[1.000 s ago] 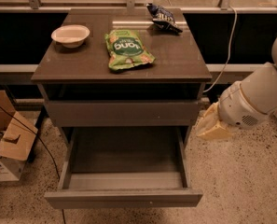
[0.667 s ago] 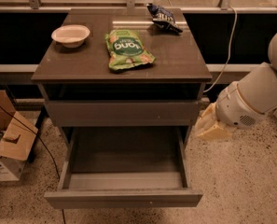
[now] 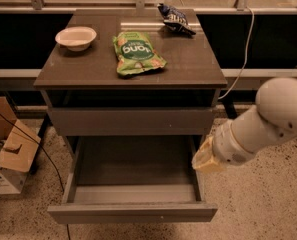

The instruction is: Close middle drawer

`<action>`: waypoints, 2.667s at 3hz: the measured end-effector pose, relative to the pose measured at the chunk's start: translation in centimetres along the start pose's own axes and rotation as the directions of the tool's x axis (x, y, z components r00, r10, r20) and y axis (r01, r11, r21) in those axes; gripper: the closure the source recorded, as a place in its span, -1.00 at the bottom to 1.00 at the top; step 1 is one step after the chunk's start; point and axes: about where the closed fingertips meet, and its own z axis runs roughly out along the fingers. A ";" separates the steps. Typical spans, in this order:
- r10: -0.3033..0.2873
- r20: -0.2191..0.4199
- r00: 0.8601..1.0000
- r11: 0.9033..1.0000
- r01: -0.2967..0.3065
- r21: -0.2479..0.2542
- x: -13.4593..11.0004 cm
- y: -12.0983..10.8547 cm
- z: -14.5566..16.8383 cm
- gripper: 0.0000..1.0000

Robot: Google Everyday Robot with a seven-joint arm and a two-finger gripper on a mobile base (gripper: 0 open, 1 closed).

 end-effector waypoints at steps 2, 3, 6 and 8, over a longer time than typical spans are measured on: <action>0.040 0.031 0.999 0.999 -0.040 0.006 2.3 0.4 4.1 1.00; 0.073 0.037 0.997 0.996 -0.072 -0.045 2.9 0.9 7.1 1.00; 0.172 0.027 0.985 0.975 -0.166 -0.148 8.7 3.1 18.6 1.00; 0.223 0.014 0.975 0.954 -0.215 -0.207 11.0 3.9 21.6 1.00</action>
Offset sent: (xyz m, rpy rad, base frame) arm -0.0038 -0.0010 -0.0349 0.0267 0.0008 -0.0283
